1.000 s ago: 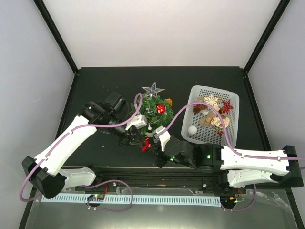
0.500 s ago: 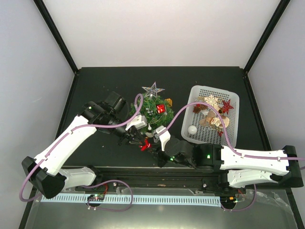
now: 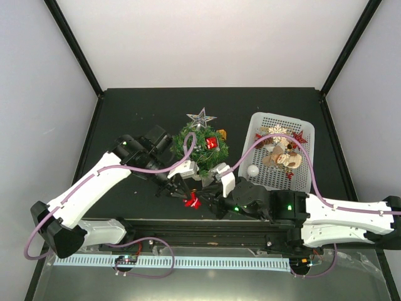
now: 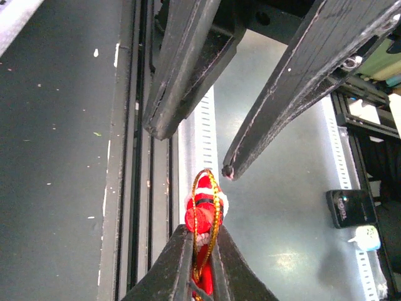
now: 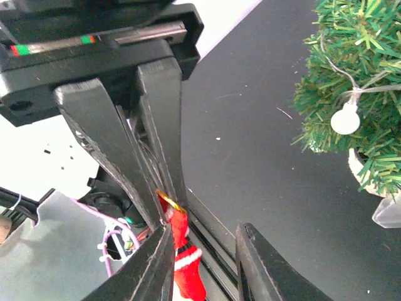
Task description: Decorate the small christmas tree
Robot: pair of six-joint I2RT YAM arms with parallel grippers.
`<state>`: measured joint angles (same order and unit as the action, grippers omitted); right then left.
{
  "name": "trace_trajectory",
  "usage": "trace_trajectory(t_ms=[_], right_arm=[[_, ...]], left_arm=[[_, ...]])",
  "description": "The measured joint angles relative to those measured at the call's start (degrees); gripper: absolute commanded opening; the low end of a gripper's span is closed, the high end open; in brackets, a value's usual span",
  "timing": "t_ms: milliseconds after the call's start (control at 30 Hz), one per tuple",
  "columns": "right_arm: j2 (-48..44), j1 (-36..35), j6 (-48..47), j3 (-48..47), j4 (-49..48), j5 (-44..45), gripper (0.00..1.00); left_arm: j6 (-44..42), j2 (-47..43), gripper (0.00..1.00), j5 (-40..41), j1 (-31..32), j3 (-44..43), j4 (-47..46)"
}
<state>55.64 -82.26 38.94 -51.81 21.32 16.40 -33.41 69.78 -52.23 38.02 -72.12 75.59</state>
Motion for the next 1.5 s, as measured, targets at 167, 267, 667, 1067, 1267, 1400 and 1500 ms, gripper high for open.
trace_trajectory(t_ms=[167, 267, 667, 1067, 1267, 1400, 1500], right_arm=[[0.02, 0.00, -1.18, 0.11, -1.97, -1.36, 0.30], [0.04, 0.02, -1.68, 0.11, -3.13, -2.21, 0.30], [1.42, 0.00, -3.39, 0.61, -6.45, -6.14, 0.04], [0.57, 0.00, -3.76, 2.21, -7.34, -6.45, 0.01], [-1.84, -0.02, -3.72, 2.58, -7.28, -5.92, 0.01], [-2.40, -0.35, -3.72, 2.56, -7.28, -5.31, 0.01], [-2.38, -0.55, -3.74, 2.56, -7.23, -4.90, 0.01]], left_arm=[[-0.68, 0.74, 0.01, -0.44, 1.07, 0.00, 1.03], [-0.85, 0.85, 0.02, -0.50, 1.29, 0.00, 1.11], [-0.98, 0.85, 0.02, -0.50, 1.49, 0.00, 1.09], [-0.96, 0.85, 0.25, -0.44, 1.49, 0.00, 1.05], [-0.20, 0.72, 0.52, 0.57, 1.49, 0.02, 0.55], [0.26, 0.09, 0.63, 1.11, 1.49, 0.37, -0.04], [0.74, -0.72, 0.67, 1.79, 1.49, 1.07, -0.83]])
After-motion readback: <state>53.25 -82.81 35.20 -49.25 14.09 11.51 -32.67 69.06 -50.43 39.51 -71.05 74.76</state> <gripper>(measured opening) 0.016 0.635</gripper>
